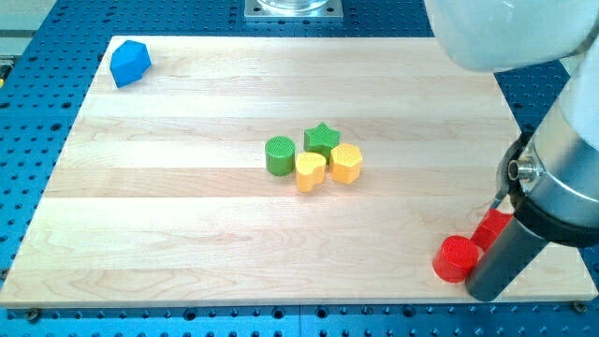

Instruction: Place the red circle at the left side of the red star

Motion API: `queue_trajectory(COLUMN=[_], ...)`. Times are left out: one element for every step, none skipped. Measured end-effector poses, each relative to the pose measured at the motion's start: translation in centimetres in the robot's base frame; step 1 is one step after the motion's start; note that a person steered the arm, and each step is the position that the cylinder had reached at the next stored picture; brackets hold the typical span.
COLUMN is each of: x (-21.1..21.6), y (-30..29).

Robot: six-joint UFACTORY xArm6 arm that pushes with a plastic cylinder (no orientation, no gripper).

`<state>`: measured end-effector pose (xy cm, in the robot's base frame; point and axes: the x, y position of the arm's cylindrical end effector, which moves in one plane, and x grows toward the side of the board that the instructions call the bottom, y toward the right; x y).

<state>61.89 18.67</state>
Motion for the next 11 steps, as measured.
queue_trajectory(x=[0.0, 0.0, 0.0, -0.1, -2.6, -2.8, -2.8, -3.5, -5.3, -5.7, -5.8], y=[-0.5, -5.6, -11.7, -15.3, -13.9, -8.2, -3.6, -3.1, -1.3, -1.0, -2.5])
